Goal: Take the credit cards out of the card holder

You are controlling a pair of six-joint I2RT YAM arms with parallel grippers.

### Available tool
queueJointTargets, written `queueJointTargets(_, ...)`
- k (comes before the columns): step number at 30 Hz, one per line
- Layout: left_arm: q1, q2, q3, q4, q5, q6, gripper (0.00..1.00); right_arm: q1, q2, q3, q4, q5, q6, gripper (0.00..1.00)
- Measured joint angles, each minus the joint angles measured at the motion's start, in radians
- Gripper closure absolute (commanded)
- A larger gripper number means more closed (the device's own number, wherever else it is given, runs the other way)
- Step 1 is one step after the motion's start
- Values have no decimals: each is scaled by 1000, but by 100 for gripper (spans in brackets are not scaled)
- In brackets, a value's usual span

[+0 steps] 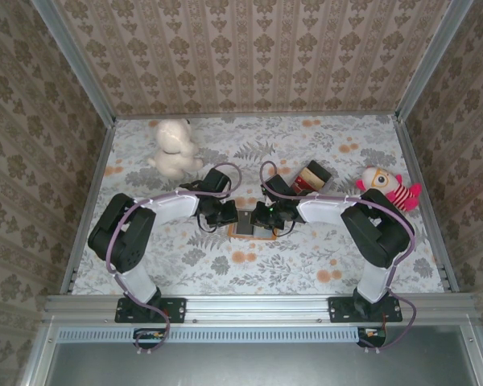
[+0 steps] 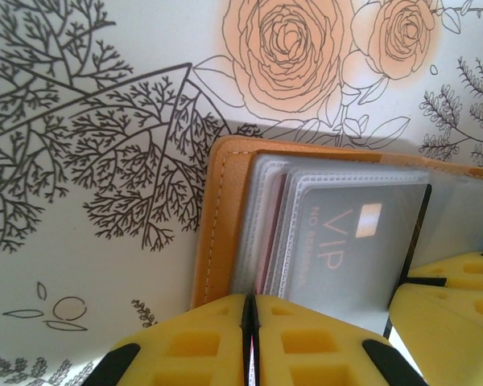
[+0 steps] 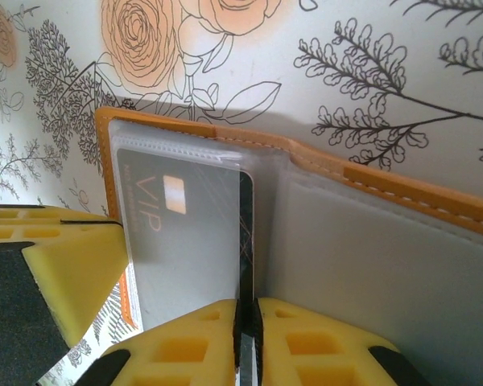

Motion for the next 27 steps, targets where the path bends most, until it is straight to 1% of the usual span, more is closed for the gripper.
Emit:
queueJointTargets(3, 0, -15, 0, -21, -18, 5, 88, 0, 0, -1, 7, -3, -3, 90)
queueJointTargets(7, -1, -50, 1, -54, -39, 13, 89, 0, 1, -1, 11, -6, -11, 91)
queueJointTargets(13, -19, -58, 2, -46, -32, 16, 90, -2, 5, -1, 22, -13, -19, 92)
queueJointTargets(20, -32, -5, 24, -48, -25, 16, 92, -4, 5, -2, 22, -16, -23, 94)
queueJointTargets(27, -32, 6, 37, -50, -25, 16, 94, -6, 5, -6, 22, -17, -23, 96)
